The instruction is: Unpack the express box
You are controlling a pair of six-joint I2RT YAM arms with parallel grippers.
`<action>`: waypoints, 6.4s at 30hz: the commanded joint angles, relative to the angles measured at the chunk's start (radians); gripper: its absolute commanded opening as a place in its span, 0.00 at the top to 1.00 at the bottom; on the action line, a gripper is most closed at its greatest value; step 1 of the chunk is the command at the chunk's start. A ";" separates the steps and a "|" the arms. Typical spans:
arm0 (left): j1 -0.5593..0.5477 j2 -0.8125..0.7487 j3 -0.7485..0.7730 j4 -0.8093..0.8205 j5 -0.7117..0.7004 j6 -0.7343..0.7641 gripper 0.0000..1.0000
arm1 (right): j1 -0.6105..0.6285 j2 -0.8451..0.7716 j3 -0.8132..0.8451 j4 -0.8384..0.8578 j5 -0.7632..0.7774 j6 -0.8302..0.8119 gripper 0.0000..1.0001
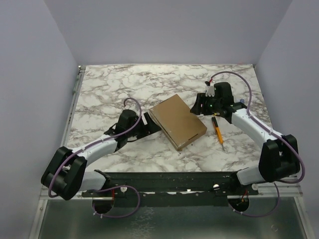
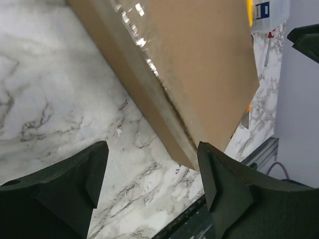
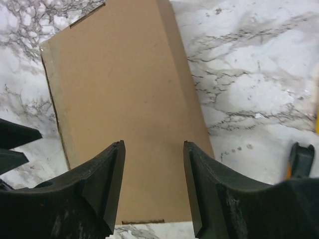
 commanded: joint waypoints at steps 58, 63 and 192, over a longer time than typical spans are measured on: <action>-0.021 0.194 -0.167 0.170 -0.093 -0.153 0.31 | -0.007 0.200 -0.043 0.121 -0.061 -0.012 0.45; -0.003 0.149 -0.191 0.148 -0.097 -0.147 0.31 | -0.007 0.200 -0.042 0.123 -0.065 -0.013 0.46; 0.169 0.235 0.288 -0.250 0.040 0.044 0.25 | -0.002 0.262 -0.061 0.174 -0.179 -0.019 0.49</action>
